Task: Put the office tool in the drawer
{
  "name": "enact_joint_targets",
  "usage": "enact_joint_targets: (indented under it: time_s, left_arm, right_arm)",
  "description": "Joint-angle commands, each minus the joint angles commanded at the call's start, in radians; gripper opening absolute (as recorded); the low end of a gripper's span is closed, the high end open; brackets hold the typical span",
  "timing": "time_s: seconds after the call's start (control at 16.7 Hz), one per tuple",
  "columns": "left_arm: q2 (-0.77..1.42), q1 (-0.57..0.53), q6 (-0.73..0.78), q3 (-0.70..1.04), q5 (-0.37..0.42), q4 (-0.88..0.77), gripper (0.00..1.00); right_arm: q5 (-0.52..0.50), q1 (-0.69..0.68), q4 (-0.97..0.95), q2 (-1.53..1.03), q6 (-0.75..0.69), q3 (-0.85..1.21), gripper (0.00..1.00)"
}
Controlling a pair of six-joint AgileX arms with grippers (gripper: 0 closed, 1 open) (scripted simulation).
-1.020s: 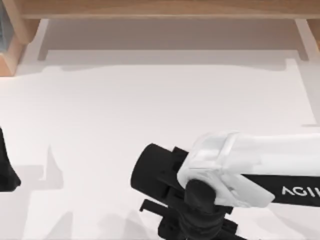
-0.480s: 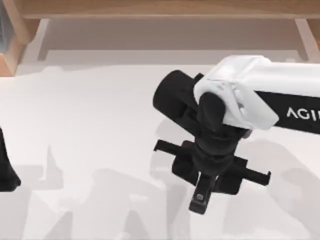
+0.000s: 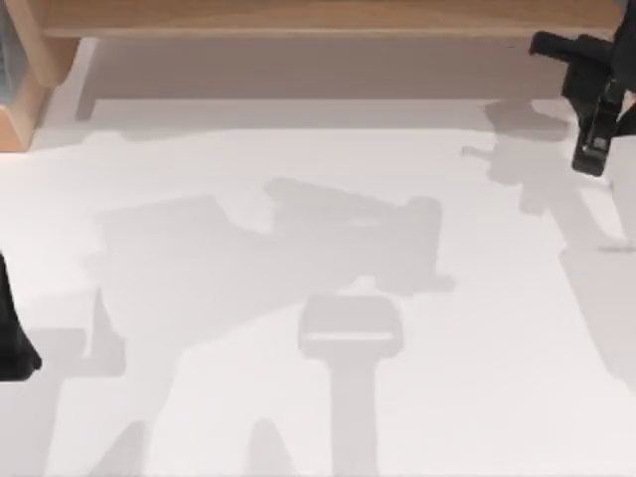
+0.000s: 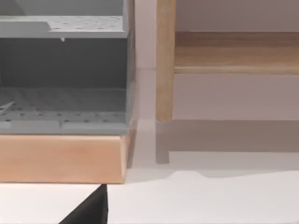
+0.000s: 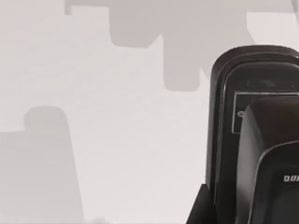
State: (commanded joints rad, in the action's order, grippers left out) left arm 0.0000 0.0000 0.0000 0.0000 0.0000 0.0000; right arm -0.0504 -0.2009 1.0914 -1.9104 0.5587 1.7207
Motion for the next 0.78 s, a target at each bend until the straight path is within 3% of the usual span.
enact_joint_targets:
  time_s: [0.48, 0.78]
  left_arm:
    - [0.000, 0.000, 0.000, 0.000, 0.000, 0.000, 1.00]
    - [0.000, 0.000, 0.000, 0.000, 0.000, 0.000, 1.00]
  right_arm:
    - [0.021, 0.314, 0.029, -0.059, -0.452, 0.315, 0.00]
    - [0.029, 0.496, 0.122, -0.250, -0.637, 0.438, 0.00]
